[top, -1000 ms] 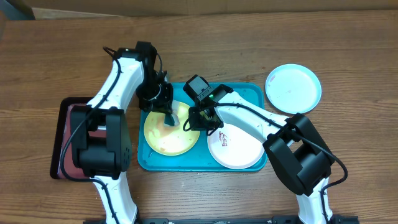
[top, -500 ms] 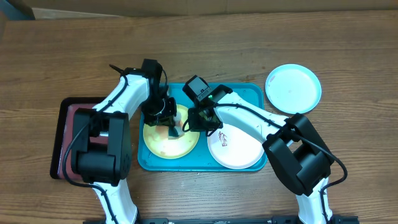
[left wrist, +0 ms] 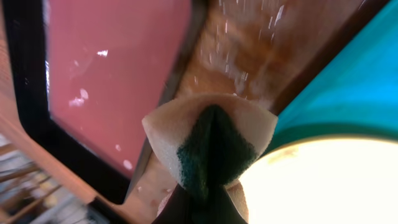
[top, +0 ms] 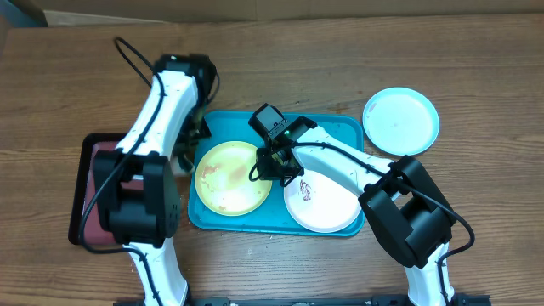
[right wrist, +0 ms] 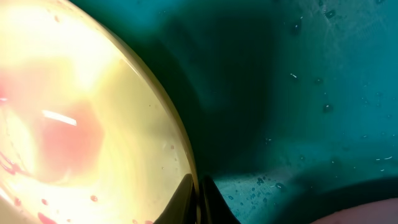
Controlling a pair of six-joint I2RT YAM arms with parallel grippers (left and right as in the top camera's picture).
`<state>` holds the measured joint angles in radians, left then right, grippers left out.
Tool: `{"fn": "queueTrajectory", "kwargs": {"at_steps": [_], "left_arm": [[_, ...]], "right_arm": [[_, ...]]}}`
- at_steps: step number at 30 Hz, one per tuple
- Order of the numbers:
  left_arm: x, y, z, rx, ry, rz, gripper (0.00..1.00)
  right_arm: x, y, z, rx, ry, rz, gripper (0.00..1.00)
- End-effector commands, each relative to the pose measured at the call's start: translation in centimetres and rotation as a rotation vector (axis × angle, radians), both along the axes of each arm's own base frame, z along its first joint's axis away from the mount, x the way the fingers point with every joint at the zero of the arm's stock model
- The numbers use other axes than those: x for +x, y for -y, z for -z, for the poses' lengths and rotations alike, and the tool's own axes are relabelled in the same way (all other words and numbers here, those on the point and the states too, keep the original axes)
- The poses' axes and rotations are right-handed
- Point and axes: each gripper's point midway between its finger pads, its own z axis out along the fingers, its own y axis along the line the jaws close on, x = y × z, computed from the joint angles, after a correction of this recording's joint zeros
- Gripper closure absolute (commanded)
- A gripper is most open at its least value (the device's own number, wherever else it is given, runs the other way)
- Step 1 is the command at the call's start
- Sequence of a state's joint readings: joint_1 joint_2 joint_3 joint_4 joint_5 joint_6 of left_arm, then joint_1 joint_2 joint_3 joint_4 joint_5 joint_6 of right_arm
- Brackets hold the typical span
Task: Clean dirty plates on tray and stack at the side
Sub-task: 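Scrub the yellow plate with the sponge in the left gripper, then lift the yellow plate with the right gripper onto the light blue plate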
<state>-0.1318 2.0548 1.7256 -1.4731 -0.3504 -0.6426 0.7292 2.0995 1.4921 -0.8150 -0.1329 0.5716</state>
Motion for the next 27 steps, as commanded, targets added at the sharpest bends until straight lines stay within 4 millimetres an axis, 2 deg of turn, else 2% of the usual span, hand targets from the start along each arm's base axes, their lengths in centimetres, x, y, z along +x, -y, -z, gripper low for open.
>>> {"fn": "queueTrajectory", "kwargs": {"at_steps": [1, 4, 7, 10, 12, 14, 17, 23, 27], "left_arm": [[1.3, -1.0, -5.4, -0.030, 0.221, -0.114, 0.96], [1.0, -1.9, -8.6, -0.141, 0.337, -0.183, 0.96], [-0.2, -4.1, -11.5, -0.232, 0.435, -0.272, 0.96], [-1.9, -7.6, -13.6, -0.262, 0.508, -0.359, 0.96], [-3.0, -9.3, -14.0, -0.274, 0.517, -0.409, 0.96], [-4.0, -11.0, -14.0, -0.280, 0.510, -0.452, 0.96], [-5.1, -12.5, -13.2, -0.298, 0.498, -0.510, 0.96], [-4.8, -12.6, -10.8, -0.451, 0.512, -0.529, 0.96], [-5.1, -13.2, -8.8, -0.497, 0.511, -0.564, 0.96]], "right_arm": [[1.0, -0.4, -1.5, 0.029, 0.037, -0.044, 0.96], [2.1, -1.3, -4.4, 0.061, 0.114, -0.094, 0.96], [3.7, -1.3, -8.7, 0.036, 0.242, -0.112, 0.96], [5.9, 1.0, -14.1, -0.105, 0.433, -0.067, 0.96], [7.0, 2.8, -17.5, -0.214, 0.558, -0.018, 0.96], [7.6, 4.0, -20.8, -0.317, 0.681, -0.029, 0.96], [7.6, 4.3, -24.4, -0.450, 0.820, -0.111, 0.96], [6.0, 4.9, -31.1, -0.874, 1.086, -0.183, 0.96], [4.4, 4.2, -34.3, -1.064, 1.177, -0.216, 0.96]]}}
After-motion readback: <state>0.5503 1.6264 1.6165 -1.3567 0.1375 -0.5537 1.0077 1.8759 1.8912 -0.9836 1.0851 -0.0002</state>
